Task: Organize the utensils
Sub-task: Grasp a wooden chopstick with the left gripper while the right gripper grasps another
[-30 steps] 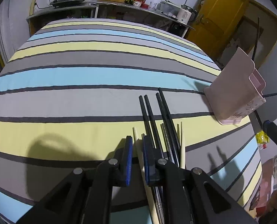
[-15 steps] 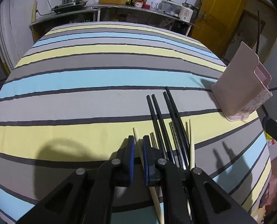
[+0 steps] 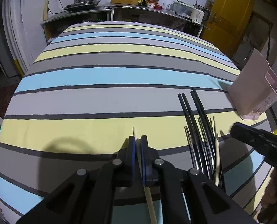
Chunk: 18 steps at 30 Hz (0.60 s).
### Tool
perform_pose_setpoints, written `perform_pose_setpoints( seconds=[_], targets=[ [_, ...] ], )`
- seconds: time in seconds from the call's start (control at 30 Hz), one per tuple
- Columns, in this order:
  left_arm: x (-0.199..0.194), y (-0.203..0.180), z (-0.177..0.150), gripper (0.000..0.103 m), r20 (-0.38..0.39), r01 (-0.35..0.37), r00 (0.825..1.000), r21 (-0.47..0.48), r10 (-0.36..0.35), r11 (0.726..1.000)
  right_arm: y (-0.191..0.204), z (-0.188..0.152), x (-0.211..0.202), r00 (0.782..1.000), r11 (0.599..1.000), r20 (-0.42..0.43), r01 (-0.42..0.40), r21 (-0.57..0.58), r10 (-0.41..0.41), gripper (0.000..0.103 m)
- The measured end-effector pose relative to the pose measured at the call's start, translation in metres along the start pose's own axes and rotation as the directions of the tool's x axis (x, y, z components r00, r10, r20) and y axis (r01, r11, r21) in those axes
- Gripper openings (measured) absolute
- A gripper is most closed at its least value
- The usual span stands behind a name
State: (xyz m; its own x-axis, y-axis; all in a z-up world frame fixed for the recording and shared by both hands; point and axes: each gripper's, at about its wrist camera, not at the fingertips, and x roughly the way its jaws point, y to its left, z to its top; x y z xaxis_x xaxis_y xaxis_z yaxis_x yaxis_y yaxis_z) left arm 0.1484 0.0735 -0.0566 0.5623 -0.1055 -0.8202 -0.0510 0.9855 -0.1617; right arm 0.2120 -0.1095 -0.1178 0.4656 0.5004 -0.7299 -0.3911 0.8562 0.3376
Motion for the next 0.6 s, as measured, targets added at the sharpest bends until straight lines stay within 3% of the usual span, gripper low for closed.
perform_pose_setpoints(
  seconds=[0.3, 0.6],
  targets=[
    [0.002, 0.003, 0.002, 0.007, -0.02, 0.019, 1.0, -0.011, -0.019, 1.0, -0.004, 0.015, 0.03, 0.998, 0.997, -0.059, 0.012, 0.071, -0.008, 0.021],
    [0.005, -0.006, 0.005, 0.007, -0.035, -0.02, 0.999, 0.02, 0.021, 1.0, -0.009, 0.017, 0.039, 0.995, 0.993, -0.086, 0.048, 0.109, -0.039, 0.006]
  ],
)
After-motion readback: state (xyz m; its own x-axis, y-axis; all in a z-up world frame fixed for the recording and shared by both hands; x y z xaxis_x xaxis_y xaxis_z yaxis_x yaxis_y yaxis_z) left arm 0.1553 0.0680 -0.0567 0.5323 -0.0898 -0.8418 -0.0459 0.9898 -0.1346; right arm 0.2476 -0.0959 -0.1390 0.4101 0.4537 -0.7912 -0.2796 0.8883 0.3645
